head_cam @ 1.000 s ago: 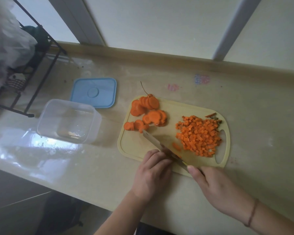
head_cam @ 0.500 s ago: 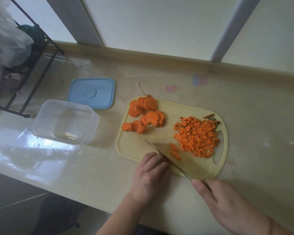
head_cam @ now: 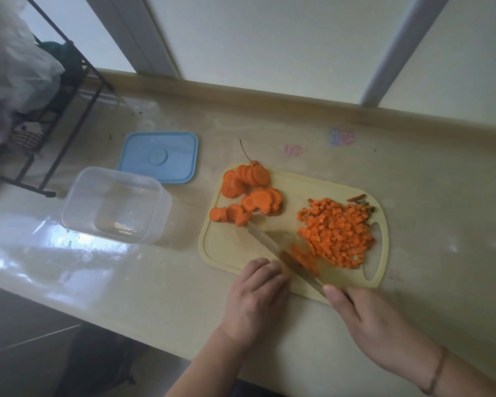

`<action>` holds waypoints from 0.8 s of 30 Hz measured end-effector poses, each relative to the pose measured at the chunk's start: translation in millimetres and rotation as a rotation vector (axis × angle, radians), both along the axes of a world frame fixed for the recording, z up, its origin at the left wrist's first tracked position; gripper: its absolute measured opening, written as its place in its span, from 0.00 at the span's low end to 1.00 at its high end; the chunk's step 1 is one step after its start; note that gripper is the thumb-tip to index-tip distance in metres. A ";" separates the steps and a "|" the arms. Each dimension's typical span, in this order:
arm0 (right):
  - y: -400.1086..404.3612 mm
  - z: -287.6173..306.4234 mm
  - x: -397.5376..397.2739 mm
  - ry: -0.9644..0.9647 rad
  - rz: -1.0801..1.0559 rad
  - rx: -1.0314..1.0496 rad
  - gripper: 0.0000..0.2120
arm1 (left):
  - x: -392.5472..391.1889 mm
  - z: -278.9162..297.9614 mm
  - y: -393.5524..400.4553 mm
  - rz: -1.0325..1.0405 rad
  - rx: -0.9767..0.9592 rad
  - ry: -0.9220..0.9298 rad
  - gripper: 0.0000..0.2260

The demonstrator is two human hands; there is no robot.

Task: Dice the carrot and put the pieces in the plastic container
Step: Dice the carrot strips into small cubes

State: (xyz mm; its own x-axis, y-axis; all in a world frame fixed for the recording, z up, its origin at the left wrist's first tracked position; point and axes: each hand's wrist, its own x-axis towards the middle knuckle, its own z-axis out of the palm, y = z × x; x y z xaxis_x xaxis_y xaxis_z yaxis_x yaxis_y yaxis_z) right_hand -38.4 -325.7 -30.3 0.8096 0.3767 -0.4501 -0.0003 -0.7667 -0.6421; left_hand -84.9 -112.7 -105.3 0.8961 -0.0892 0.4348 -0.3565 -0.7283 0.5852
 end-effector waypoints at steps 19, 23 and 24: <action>-11.1 5.8 -23.4 0.027 0.006 0.011 0.37 | -8.0 -9.9 3.8 -0.011 -0.038 0.044 0.04; 8.8 0.2 -18.5 -0.025 0.029 -0.004 0.36 | -6.8 -7.1 3.2 -0.010 -0.048 0.029 0.04; 14.4 -0.8 -14.3 -0.036 0.043 -0.016 0.36 | -6.8 -7.5 3.3 -0.009 -0.046 0.029 0.04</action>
